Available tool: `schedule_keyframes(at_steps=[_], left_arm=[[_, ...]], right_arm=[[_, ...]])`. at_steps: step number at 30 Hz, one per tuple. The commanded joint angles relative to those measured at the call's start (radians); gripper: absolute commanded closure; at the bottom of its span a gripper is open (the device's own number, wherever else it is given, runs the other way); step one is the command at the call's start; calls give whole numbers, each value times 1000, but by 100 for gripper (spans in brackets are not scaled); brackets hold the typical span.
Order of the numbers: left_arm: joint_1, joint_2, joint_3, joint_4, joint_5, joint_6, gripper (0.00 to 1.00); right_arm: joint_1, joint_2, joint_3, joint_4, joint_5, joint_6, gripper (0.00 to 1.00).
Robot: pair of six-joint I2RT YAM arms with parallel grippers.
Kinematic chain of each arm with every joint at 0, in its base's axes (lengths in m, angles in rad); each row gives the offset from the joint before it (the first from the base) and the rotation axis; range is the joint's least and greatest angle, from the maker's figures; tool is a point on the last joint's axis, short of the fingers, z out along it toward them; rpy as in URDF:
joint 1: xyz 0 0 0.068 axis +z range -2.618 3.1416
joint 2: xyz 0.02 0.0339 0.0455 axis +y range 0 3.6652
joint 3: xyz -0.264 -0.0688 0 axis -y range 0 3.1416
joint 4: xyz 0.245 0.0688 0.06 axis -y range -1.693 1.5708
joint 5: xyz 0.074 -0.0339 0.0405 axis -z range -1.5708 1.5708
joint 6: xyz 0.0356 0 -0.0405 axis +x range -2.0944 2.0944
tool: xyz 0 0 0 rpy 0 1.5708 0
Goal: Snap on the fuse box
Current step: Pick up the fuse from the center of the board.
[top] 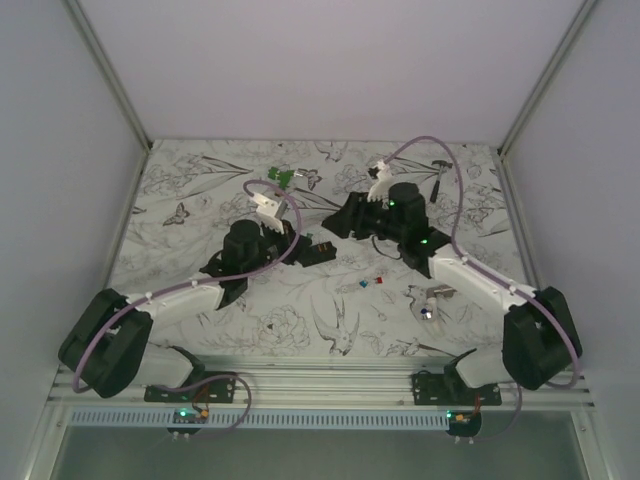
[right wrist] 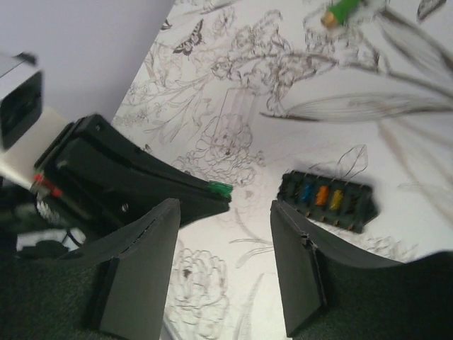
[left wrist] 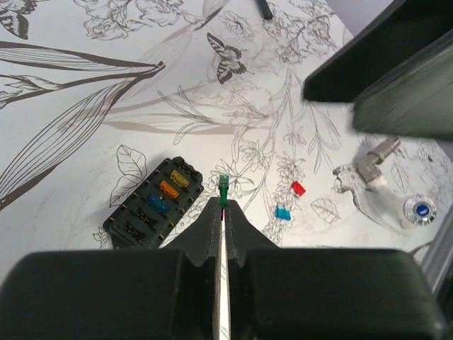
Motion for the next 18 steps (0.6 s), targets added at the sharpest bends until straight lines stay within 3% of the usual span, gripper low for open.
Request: schedule_keyframes(at_steps=[1, 9, 18], left_arm=[[55, -31, 38, -25, 244, 55, 100], [67, -82, 101, -64, 547, 82, 100], [49, -149, 139, -76, 647, 85, 100]], right_arm=[[-84, -89, -9, 77, -242, -278, 40], [-111, -152, 44, -107, -549, -643, 47], [-109, -142, 97, -164, -730, -686, 54]])
